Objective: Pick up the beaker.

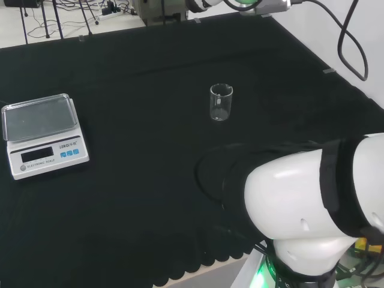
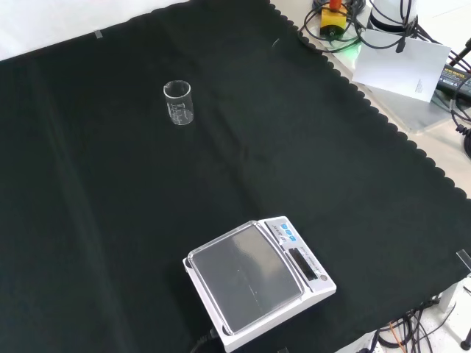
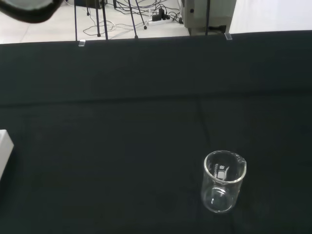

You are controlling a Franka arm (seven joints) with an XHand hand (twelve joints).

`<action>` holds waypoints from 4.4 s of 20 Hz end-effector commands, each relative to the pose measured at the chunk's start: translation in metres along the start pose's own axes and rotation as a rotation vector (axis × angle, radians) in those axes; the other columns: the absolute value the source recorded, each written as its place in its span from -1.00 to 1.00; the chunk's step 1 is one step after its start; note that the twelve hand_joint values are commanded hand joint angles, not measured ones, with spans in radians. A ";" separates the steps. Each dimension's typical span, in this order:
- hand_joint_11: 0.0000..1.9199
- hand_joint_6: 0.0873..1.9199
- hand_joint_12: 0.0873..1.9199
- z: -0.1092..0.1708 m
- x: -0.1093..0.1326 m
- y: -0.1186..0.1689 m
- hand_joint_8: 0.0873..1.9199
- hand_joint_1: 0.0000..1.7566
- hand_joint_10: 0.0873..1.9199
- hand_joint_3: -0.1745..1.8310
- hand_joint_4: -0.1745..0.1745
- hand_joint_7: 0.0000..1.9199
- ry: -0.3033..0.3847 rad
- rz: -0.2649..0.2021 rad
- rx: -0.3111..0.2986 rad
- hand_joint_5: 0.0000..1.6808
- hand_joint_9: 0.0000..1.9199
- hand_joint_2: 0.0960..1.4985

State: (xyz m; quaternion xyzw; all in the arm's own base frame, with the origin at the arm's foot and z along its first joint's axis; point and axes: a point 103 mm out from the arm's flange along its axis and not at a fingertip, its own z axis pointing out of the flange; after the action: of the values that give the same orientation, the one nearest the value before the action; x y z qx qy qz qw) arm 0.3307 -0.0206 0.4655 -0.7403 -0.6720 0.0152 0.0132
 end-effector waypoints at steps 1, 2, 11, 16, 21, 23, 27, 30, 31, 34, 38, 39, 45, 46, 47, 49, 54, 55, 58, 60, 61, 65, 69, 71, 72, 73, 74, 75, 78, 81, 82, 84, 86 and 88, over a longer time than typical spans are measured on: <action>-1.00 -1.00 -0.12 0.055 -0.068 0.051 -0.57 -0.25 -0.16 -0.55 0.21 -1.00 0.046 0.008 0.036 -0.99 -0.99 -0.15; -1.00 -1.00 -0.12 0.064 -0.075 0.058 -0.61 -0.25 -0.16 -0.56 0.22 -1.00 0.049 0.009 0.044 -1.00 -0.99 -0.15; -1.00 -1.00 -0.12 0.133 -0.097 0.112 -0.72 -0.23 -0.23 -0.59 0.27 -1.00 0.095 -0.002 0.125 -1.00 -1.00 -0.13; -1.00 -1.00 -0.12 0.171 -0.099 0.137 -0.72 -0.22 -0.24 -0.59 0.28 -1.00 0.124 -0.015 0.180 -1.00 -1.00 -0.13; -1.00 -1.00 -0.12 0.208 -0.091 0.154 -0.73 -0.22 -0.24 -0.59 0.29 -1.00 0.143 -0.037 0.233 -1.00 -1.00 -0.13; -1.00 -1.00 -0.12 0.221 -0.088 0.158 -0.73 -0.22 -0.25 -0.60 0.29 -1.00 0.157 -0.042 0.250 -1.00 -1.00 -0.13; -1.00 -1.00 -0.13 0.242 -0.081 0.160 -0.73 -0.22 -0.25 -0.60 0.30 -1.00 0.181 -0.064 0.266 -1.00 -1.00 -0.13; -1.00 -1.00 -0.16 0.258 -0.073 0.164 -0.76 -0.22 -0.27 -0.61 0.32 -1.00 0.183 -0.084 0.277 -1.00 -1.00 -0.12; -1.00 -1.00 -0.17 0.263 -0.071 0.167 -0.77 -0.22 -0.27 -0.61 0.33 -1.00 0.185 -0.086 0.282 -1.00 -1.00 -0.12; -1.00 -1.00 -0.18 0.279 -0.072 0.176 -0.80 -0.22 -0.28 -0.62 0.34 -1.00 0.197 -0.089 0.295 -1.00 -1.00 -0.11; -1.00 -1.00 -0.19 0.300 -0.079 0.184 -0.80 -0.22 -0.28 -0.62 0.35 -1.00 0.206 -0.078 0.319 -1.00 -1.00 -0.11; -1.00 -1.00 -0.20 0.304 -0.080 0.186 -0.81 -0.22 -0.29 -0.63 0.35 -1.00 0.209 -0.072 0.333 -1.00 -1.00 -0.11; -1.00 -1.00 -0.26 0.331 -0.089 0.190 -0.82 -0.22 -0.30 -0.64 0.36 -1.00 0.222 -0.065 0.378 -1.00 -1.00 -0.10; -1.00 -1.00 -0.26 0.336 -0.089 0.190 -0.82 -0.22 -0.31 -0.64 0.36 -1.00 0.224 -0.065 0.385 -1.00 -1.00 -0.10; -1.00 -1.00 -0.26 0.341 -0.091 0.189 -0.82 -0.22 -0.31 -0.64 0.36 -1.00 0.222 -0.064 0.392 -1.00 -1.00 -0.10; -1.00 -1.00 -0.27 0.349 -0.092 0.190 -0.82 -0.22 -0.31 -0.64 0.36 -1.00 0.222 -0.059 0.405 -1.00 -1.00 -0.10; -1.00 -1.00 -0.27 0.362 -0.093 0.191 -0.82 -0.21 -0.31 -0.64 0.36 -1.00 0.229 -0.053 0.428 -1.00 -1.00 -0.09; -1.00 -1.00 -0.27 0.364 -0.094 0.191 -0.83 -0.21 -0.31 -0.64 0.36 -1.00 0.227 -0.054 0.431 -1.00 -1.00 -0.09; -1.00 -1.00 -0.28 0.369 -0.092 0.194 -0.82 -0.20 -0.31 -0.64 0.36 -1.00 0.222 -0.051 0.439 -1.00 -1.00 -0.08; -1.00 -1.00 -0.26 0.374 -0.083 0.196 -0.80 -0.17 -0.29 -0.64 0.36 -1.00 0.202 -0.048 0.441 -1.00 -1.00 -0.07; -1.00 -1.00 -0.22 0.375 -0.079 0.197 -0.77 -0.16 -0.27 -0.64 0.36 -1.00 0.201 -0.047 0.440 -1.00 -1.00 -0.07; -0.95 -1.00 0.37 0.375 -0.086 0.200 -0.48 0.00 -0.16 -0.52 0.33 -0.95 0.207 -0.043 0.414 -0.87 -0.79 -0.05; -0.39 -0.77 0.33 0.375 -0.084 0.204 -0.15 0.20 -0.14 -0.22 0.17 -0.72 0.209 -0.048 0.376 -0.59 -0.36 -0.14; -0.08 -0.12 0.18 0.377 -0.080 0.207 -0.02 0.29 -0.01 -0.15 0.00 -0.61 0.218 -0.054 0.372 -0.61 -0.23 -0.13; 0.05 0.11 0.10 0.378 -0.080 0.207 0.08 0.34 0.09 -0.13 -0.13 -0.57 0.223 -0.055 0.366 -0.59 -0.20 -0.12; 0.13 0.27 0.04 0.379 -0.078 0.208 0.19 0.38 0.19 -0.12 -0.27 -0.55 0.226 -0.056 0.364 -0.56 -0.18 -0.11; 0.18 0.37 0.00 0.379 -0.078 0.209 0.31 0.42 0.28 -0.10 -0.43 -0.54 0.226 -0.057 0.364 -0.52 -0.16 -0.10; 0.20 0.45 -0.02 0.379 -0.078 0.209 0.41 0.46 0.35 -0.09 -0.59 -0.53 0.228 -0.059 0.364 -0.49 -0.14 -0.09; 0.18 0.55 0.04 0.379 -0.075 0.212 0.60 0.67 0.46 -0.30 -0.95 -0.51 0.235 -0.071 0.365 -0.36 -0.17 0.14; 0.15 0.54 0.13 0.368 -0.078 0.214 0.67 0.55 0.54 -0.71 -1.00 -0.51 0.236 -0.077 0.346 -0.26 -0.28 0.56; 0.14 0.54 0.14 0.363 -0.078 0.215 0.68 0.53 0.54 -0.75 -1.00 -0.51 0.233 -0.077 0.337 -0.25 -0.29 0.60; 0.15 0.57 0.16 0.347 -0.076 0.219 0.65 0.51 0.55 -0.79 -1.00 -0.50 0.227 -0.080 0.318 -0.27 -0.21 0.66; 0.15 0.59 0.17 0.328 -0.075 0.222 0.63 0.50 0.56 -0.80 -1.00 -0.49 0.216 -0.088 0.292 -0.28 -0.18 0.67; 0.16 0.59 0.18 0.313 -0.075 0.223 0.63 0.50 0.56 -0.80 -1.00 -0.49 0.209 -0.093 0.273 -0.28 -0.17 0.68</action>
State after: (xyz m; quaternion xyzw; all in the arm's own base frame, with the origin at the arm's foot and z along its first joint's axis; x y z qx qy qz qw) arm 0.5264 -0.1184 0.1049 -0.6989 -0.6832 0.0386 0.2082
